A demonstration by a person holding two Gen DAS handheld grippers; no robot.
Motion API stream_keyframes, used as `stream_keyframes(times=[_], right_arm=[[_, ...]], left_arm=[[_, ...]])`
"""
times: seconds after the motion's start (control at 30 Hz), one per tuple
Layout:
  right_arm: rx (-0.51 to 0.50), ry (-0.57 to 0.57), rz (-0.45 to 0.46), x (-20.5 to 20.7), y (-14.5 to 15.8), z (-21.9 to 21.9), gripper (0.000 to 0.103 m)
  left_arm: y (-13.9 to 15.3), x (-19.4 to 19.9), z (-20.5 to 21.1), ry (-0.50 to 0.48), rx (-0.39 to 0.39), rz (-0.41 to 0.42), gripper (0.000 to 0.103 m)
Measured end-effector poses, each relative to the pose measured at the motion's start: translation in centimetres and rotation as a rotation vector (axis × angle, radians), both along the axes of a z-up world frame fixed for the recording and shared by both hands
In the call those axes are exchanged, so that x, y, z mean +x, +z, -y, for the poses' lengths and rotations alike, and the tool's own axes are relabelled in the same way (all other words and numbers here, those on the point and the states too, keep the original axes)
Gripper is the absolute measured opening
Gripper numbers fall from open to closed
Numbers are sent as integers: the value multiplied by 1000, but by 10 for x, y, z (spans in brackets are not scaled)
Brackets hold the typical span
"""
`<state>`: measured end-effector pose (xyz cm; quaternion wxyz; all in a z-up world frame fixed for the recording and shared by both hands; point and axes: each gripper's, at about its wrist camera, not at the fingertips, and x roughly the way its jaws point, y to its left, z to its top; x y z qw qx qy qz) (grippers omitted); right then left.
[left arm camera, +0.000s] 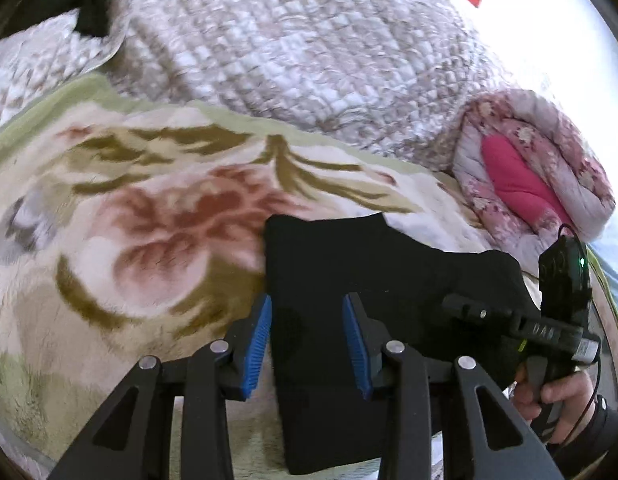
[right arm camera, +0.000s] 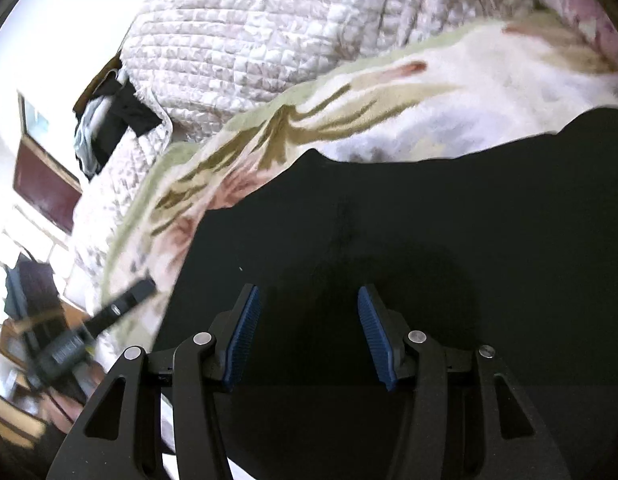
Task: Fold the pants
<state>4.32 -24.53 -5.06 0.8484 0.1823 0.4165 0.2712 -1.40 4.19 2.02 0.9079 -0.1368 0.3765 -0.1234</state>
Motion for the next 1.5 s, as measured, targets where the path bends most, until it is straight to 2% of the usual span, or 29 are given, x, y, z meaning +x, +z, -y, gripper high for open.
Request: stream_keyframes(times=[0.2, 0.23, 0.27, 0.33, 0.47, 0.57, 0.63, 0.7, 0.87, 0.97, 1.03, 1.13, 1.2, 1.3, 1.37, 1.4, 1.5], right_arm=[[17, 70, -13, 18, -1, -18, 52], [23, 79, -20, 20, 0, -20, 49], [31, 90, -25, 21, 1, -21, 29], [42, 89, -55, 25, -5, -20, 3], [81, 55, -17, 23, 4, -8, 3], [71, 28, 21, 23, 12, -3, 3], [68, 12, -2, 28, 6, 1, 3], [20, 7, -40, 32, -5, -2, 3], [-4, -12, -5, 24, 2, 3, 3], [19, -13, -42, 29, -7, 9, 4], [-25, -62, -12, 22, 3, 14, 10], [-99, -78, 100, -1, 25, 17, 10], [-107, -61, 129, -15, 30, 15, 10], [-158, 8, 139, -35, 23, -2, 10], [-206, 47, 113, -41, 11, -11, 10], [-230, 57, 100, -43, 3, -14, 10], [-249, 51, 118, -46, 8, -13, 10]], left_arm=[[-9, 1, 9, -21, 21, -8, 39], [-9, 1, 11, -26, 27, -6, 39], [-10, 1, 12, -28, 34, -4, 39], [-10, 0, 12, -26, 46, -3, 40], [-11, -1, 6, -9, 41, -5, 39], [-13, 0, 4, -1, 36, -11, 39], [-13, 0, 4, -4, 35, -12, 39], [-14, -1, 6, -9, 38, -13, 39], [-10, -4, 6, -14, 43, -4, 39], [-11, -6, 9, -21, 35, -12, 39], [-10, -9, 13, -34, 41, -10, 39], [-5, -17, 19, -53, 52, 13, 39], [-4, -22, 25, -68, 62, 21, 39], [-8, -28, 36, -95, 77, 7, 39], [-15, -29, 44, -95, 119, -18, 39], [-19, -30, 48, -92, 147, -31, 39], [-18, -35, 52, -84, 180, -23, 39]])
